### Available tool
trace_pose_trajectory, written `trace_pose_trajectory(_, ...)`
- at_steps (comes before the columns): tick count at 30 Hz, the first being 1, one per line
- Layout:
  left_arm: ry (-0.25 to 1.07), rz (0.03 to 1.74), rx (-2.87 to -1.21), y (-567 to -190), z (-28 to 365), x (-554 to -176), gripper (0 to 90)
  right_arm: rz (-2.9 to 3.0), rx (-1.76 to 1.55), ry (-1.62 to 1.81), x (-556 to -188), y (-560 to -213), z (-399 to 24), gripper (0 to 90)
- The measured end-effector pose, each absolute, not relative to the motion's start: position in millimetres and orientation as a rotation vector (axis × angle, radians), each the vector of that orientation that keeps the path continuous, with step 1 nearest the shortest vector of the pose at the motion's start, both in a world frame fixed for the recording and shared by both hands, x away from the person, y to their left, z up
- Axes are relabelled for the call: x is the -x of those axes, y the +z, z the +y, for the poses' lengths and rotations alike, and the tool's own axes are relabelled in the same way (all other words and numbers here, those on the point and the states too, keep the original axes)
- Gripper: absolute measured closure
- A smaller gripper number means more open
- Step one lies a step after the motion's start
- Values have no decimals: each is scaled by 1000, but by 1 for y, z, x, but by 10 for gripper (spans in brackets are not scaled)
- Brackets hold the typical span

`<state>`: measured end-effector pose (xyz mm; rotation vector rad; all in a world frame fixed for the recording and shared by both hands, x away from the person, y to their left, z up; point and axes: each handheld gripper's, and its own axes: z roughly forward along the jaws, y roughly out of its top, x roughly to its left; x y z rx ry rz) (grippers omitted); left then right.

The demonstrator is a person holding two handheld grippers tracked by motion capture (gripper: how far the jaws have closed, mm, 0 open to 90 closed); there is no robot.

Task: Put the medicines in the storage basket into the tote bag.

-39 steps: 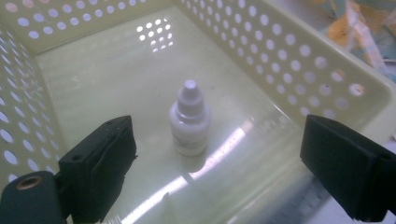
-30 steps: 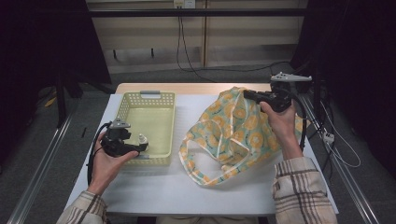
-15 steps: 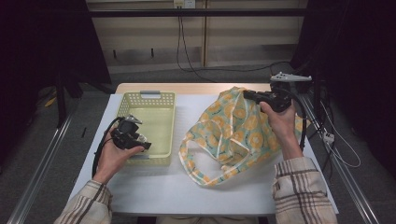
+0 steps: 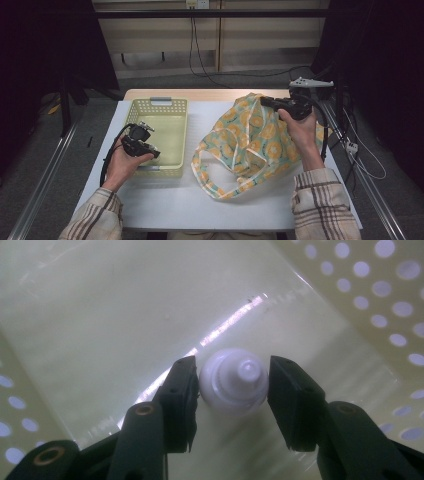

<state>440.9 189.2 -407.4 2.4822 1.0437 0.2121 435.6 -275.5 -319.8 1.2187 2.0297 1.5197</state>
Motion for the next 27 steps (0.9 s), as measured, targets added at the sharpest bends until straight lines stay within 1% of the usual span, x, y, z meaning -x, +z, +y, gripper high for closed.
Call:
trace_pose_trajectory(2,201,1053,-2486,-407,189,-441,596,2028,-1221,1522,-435,-320,-276,900)
trace_pose_trajectory(6,187,1051,-2473,-407,190,-441,600,2025,-1218,1523,-435,-320,-277,900)
trace_pose_trajectory(8,204,1034,-2468,-405,192,-440,601,2026,-1220,1524,-435,-320,-277,900)
trace_pose_trajectory(12,197,1032,-2415,-404,195,-438,601,2027,-1220,1522,-435,-320,-277,900)
trace_pose_trajectory(17,233,971,-2321,-391,193,-427,601,2030,-1220,1523,-435,-320,-277,900)
trace_pose_trajectory(18,269,965,-2311,-387,191,-424,601,2030,-1222,1523,-435,-320,-277,900)
trace_pose_trajectory(27,345,857,-2200,-364,183,-401,602,2032,-1219,1521,-436,-320,-276,900)
